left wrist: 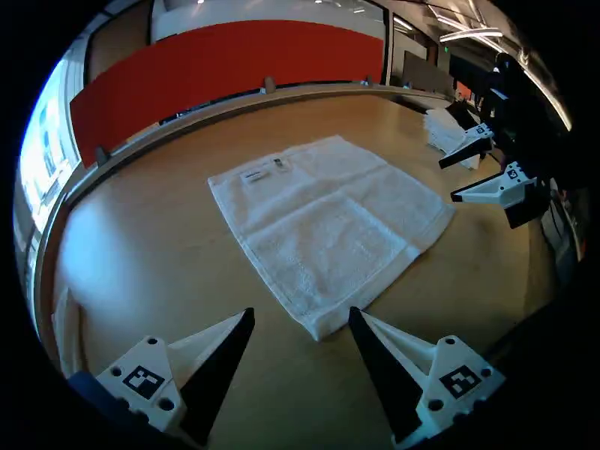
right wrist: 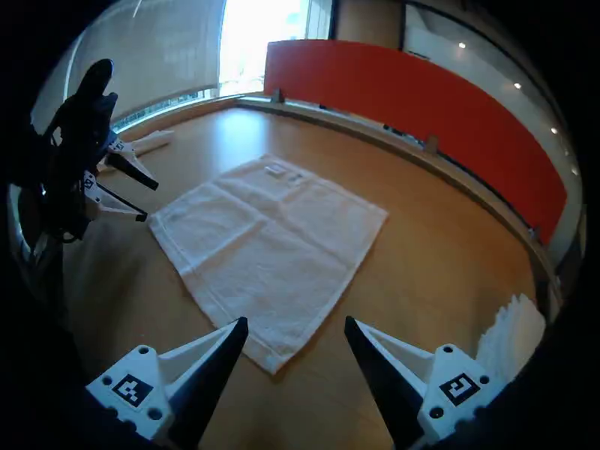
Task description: Fold towel
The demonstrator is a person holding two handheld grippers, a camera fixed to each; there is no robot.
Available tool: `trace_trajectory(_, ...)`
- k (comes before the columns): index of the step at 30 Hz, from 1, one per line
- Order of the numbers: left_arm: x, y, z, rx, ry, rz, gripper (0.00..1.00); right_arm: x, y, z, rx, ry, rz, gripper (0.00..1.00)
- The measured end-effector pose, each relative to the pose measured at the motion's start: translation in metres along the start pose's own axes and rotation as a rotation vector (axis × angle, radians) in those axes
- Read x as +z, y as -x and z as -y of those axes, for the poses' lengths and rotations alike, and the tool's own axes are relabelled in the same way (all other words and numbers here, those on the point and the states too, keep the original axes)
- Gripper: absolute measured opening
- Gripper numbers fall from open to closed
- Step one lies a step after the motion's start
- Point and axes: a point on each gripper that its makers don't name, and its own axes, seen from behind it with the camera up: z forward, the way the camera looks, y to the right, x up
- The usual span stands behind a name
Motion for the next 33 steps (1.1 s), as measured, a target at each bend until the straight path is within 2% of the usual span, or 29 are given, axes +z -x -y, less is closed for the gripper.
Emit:
trace_trajectory(13,0.01,0.015,-0.009,-0.013,0.011,0.041,0.93,0.005,0.028,0.009,0.013,-0.021,0.051,0.97)
trace_trajectory(16,0.011,0.015,-0.012,-0.014,0.016,0.045,0.93,0.006,0.03,0.011,0.011,-0.028,0.058,0.93)
trace_trajectory(18,0.012,0.016,-0.013,-0.015,0.017,0.046,0.92,0.007,0.032,0.012,0.008,-0.031,0.061,0.86)
trace_trajectory(24,0.013,0.015,-0.012,-0.03,-0.009,0.043,0.76,0.008,0.035,0.014,0.001,-0.035,0.069,0.71)
trace_trajectory(33,0.013,0.016,-0.015,-0.012,-0.022,0.046,0.62,0.008,0.039,0.015,0.017,-0.039,0.072,0.68)
